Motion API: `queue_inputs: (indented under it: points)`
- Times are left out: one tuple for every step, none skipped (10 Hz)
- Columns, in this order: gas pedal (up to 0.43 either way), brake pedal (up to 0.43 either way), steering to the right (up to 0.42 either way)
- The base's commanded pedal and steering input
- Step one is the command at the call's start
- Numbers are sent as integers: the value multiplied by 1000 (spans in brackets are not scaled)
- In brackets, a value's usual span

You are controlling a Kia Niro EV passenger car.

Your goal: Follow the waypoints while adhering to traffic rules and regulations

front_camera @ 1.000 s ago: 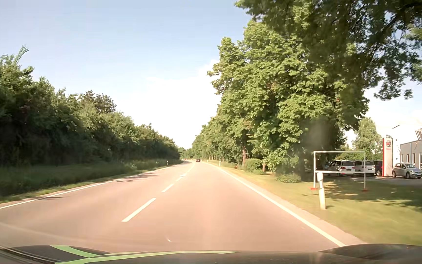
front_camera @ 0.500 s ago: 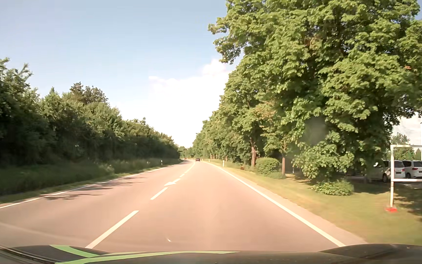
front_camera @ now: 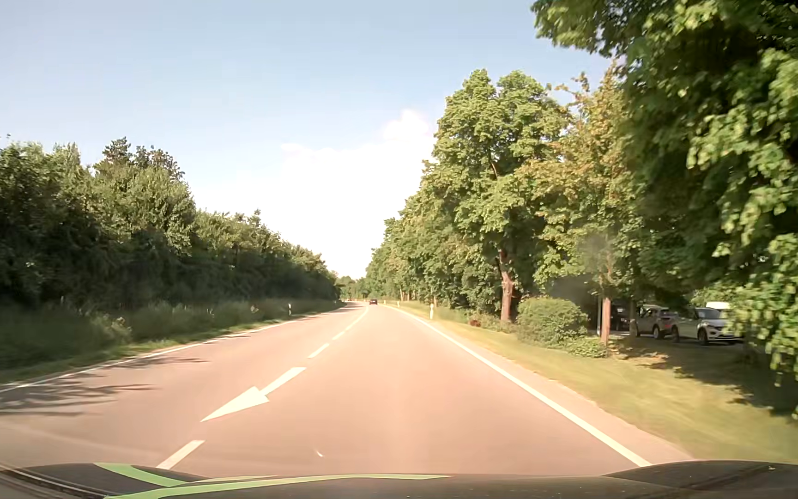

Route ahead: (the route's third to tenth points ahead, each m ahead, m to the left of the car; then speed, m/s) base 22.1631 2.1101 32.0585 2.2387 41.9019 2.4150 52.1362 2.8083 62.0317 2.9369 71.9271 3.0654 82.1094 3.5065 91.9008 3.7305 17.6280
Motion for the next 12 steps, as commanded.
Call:
queue_inputs:
  points:
    - [130,0,-3]
    - [130,0,-3]
    - [130,0,-3]
    - [130,0,-3]
    - [130,0,-3]
    - [130,0,-3]
    - [130,0,-3]
    - [130,0,-3]
    - [130,0,-3]
    - [118,0,-3]
    - [118,0,-3]
    - [118,0,-3]
